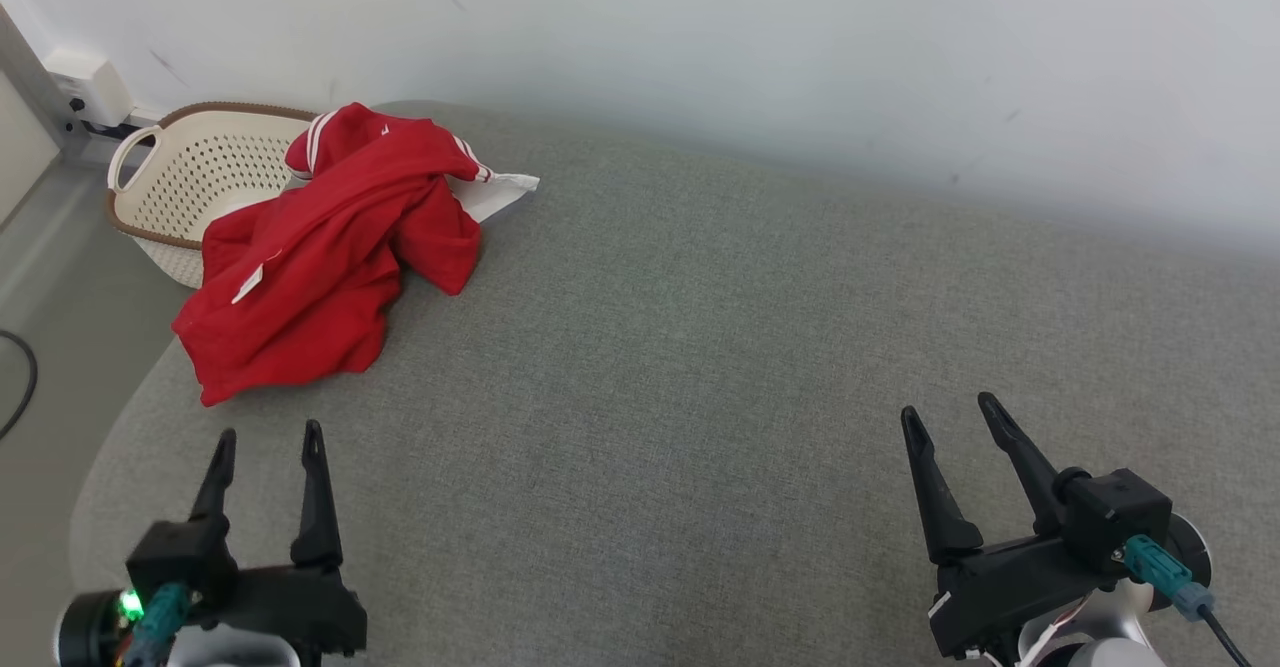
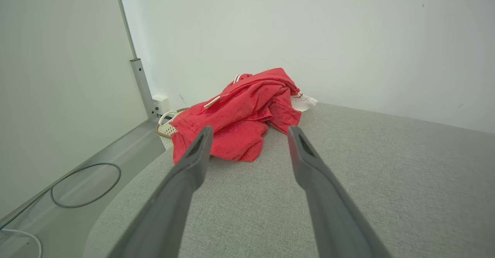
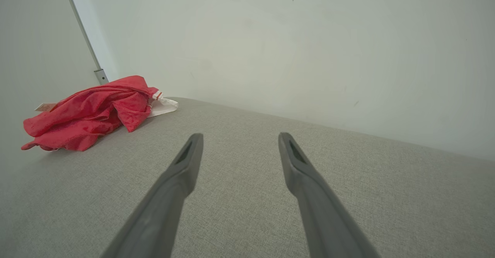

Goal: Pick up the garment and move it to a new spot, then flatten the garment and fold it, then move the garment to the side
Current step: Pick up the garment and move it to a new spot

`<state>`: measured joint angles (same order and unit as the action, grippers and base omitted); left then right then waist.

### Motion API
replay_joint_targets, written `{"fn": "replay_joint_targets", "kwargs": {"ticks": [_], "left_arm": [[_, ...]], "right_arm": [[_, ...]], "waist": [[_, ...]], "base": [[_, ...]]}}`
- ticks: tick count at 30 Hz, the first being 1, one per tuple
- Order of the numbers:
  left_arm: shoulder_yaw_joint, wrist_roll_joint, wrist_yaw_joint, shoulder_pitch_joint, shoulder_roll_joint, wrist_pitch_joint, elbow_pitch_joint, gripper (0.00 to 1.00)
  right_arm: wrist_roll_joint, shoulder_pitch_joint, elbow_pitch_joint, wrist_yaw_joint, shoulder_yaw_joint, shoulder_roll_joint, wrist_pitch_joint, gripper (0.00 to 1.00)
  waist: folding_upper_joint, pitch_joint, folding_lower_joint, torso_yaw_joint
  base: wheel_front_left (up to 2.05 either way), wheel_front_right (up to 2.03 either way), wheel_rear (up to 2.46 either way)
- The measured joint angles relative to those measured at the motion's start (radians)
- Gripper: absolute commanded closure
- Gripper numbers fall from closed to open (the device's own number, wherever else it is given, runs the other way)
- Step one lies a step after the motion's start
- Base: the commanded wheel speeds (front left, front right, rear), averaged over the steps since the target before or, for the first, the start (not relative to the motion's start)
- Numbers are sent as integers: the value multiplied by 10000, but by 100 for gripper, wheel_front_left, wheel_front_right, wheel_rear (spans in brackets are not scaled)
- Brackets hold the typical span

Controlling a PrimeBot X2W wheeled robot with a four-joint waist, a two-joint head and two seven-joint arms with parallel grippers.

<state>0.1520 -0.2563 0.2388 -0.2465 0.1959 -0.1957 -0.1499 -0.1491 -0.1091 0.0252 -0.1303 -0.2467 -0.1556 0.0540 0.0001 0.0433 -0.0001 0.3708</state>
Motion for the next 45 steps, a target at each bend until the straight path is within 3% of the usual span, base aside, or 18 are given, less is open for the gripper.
{"fn": "replay_joint_targets", "kwargs": {"ticks": [6, 12, 18, 24, 31, 39, 40, 41, 42, 43, 45], "left_arm": [[-90, 38, -94, -1037, 426, 186, 665, 0], [-360, 10, -435, -2874, 1116, 1053, 742, 0], [-585, -662, -1080, -4501, 1578, 2219, -941, 0], [-639, -1254, -1871, -5729, 1847, 2984, -3492, 0], [-819, -1572, -2203, -6563, 2199, 3254, -5708, 0], [-738, -1609, -2368, -7101, 2537, 3325, -7183, 0], [-725, -1605, -2368, -7155, 2579, 3313, -7311, 22], [-731, -1592, -2345, -7213, 2623, 3244, -7436, 53], [-742, -1553, -2255, -7272, 2661, 3104, -7507, 95], [-738, -1524, -2215, -7336, 2694, 3009, -7574, 100], [-740, -1457, -2098, -7456, 2725, 2623, -7622, 100]], "right_arm": [[4, -43, 198, 0, 69, -77, -81, 0], [4, -352, 393, 0, -100, -209, -199, 0], [0, -717, 587, 0, -247, -389, -282, 0], [-15, -1166, 732, 0, -349, -635, -357, 0], [-81, -1579, 761, 0, -581, -782, -345, 0], [-105, -1845, 765, 0, -581, -926, -303, 0], [-109, -1871, 769, 0, -579, -938, -303, 0], [-123, -1889, 769, 0, -568, -940, -305, 0], [-134, -1894, 771, 0, -564, -941, -305, 0], [-134, -1898, 767, 0, -545, -941, -307, 0], [-148, -1909, 765, 0, -510, -941, -316, 0]], "waist": [[0, 232, 1, 20], [0, 615, 3, -110], [-1, 1145, 3, -505], [0, 1932, 4, -961], [1, 2852, 4, -1518], [1, 3622, 4, -2014], [1, 3684, 4, -2061], [1, 3737, 4, -2108], [1, 3782, 4, -2149], [1, 3816, 3, -2184], [1, 3847, 3, -2234]], "base": [[0, 0, 0], [0, 0, 0], [0, 0, 0], [0, 0, 0], [0, 0, 0], [0, 0, 0], [0, 0, 0], [0, 0, 0], [0, 0, 0], [0, 0, 0], [0, 0, 0]]}}
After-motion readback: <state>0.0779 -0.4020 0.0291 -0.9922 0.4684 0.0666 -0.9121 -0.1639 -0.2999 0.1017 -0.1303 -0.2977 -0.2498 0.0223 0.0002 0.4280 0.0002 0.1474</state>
